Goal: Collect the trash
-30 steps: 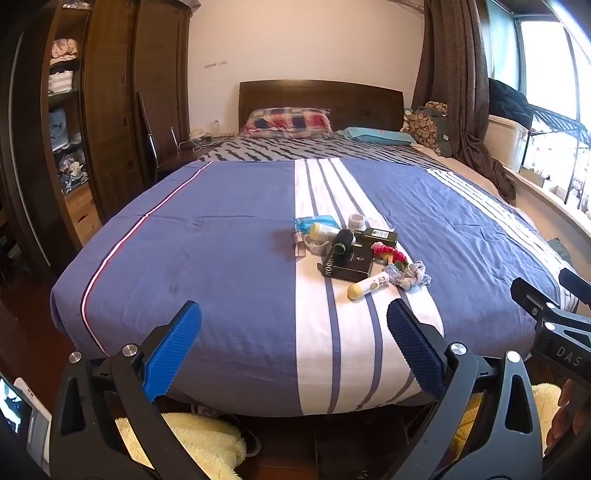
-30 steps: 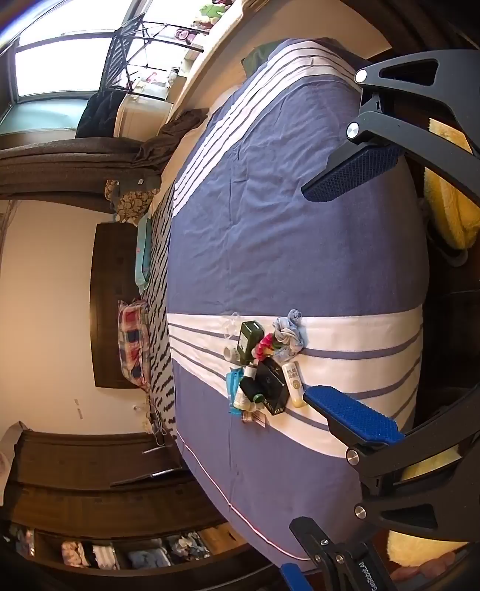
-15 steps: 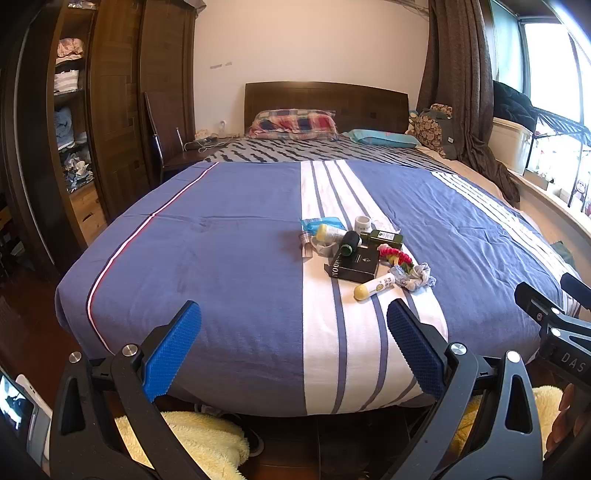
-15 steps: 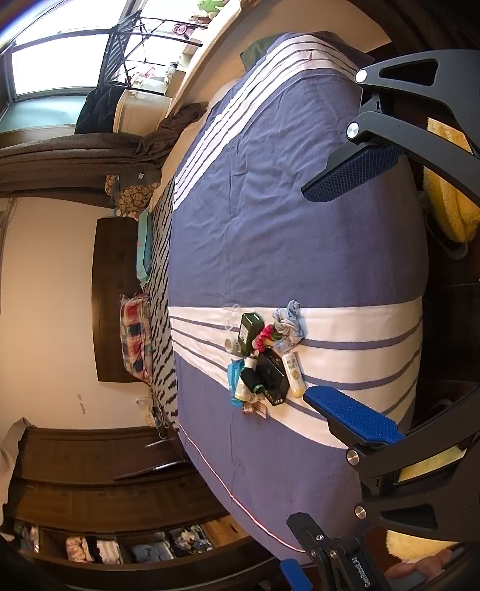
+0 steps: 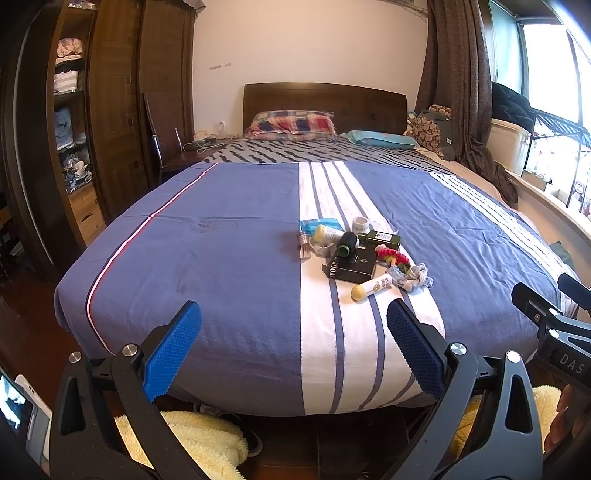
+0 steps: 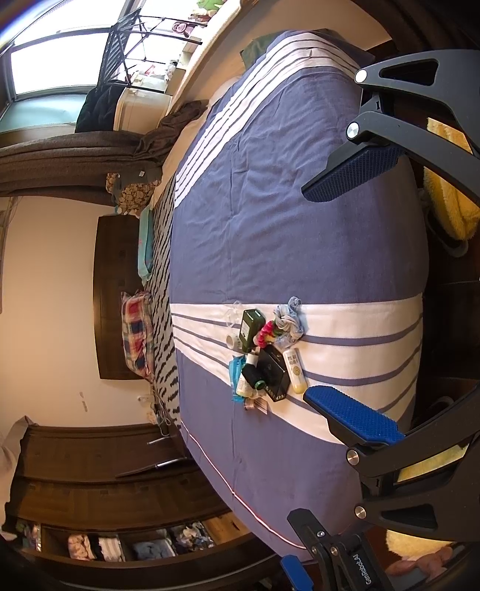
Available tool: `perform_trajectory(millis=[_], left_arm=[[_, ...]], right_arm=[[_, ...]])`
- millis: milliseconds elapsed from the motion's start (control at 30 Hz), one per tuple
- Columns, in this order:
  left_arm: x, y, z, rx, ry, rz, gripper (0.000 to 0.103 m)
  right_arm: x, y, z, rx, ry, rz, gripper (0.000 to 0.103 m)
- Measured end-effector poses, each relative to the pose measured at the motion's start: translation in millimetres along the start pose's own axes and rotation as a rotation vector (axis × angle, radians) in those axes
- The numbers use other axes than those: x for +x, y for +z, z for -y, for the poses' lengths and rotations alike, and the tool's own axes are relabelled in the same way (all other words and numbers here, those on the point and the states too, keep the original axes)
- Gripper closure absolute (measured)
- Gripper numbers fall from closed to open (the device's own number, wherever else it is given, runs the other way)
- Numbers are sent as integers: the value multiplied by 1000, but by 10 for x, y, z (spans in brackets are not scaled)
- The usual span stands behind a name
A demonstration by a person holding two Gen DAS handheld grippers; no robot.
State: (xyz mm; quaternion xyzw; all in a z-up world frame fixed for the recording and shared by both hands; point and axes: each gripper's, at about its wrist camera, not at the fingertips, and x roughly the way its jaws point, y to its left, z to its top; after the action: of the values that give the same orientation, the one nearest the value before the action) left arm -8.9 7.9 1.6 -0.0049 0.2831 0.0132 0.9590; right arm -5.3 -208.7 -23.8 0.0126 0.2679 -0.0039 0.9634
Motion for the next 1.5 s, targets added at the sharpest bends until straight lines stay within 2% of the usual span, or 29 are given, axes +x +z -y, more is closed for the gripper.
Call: perform_trajectory(millis=[1500], left_arm=[[-34, 64, 27, 4, -3, 0, 8]], right_arm=[[-28, 34, -10, -3, 8, 3, 3]])
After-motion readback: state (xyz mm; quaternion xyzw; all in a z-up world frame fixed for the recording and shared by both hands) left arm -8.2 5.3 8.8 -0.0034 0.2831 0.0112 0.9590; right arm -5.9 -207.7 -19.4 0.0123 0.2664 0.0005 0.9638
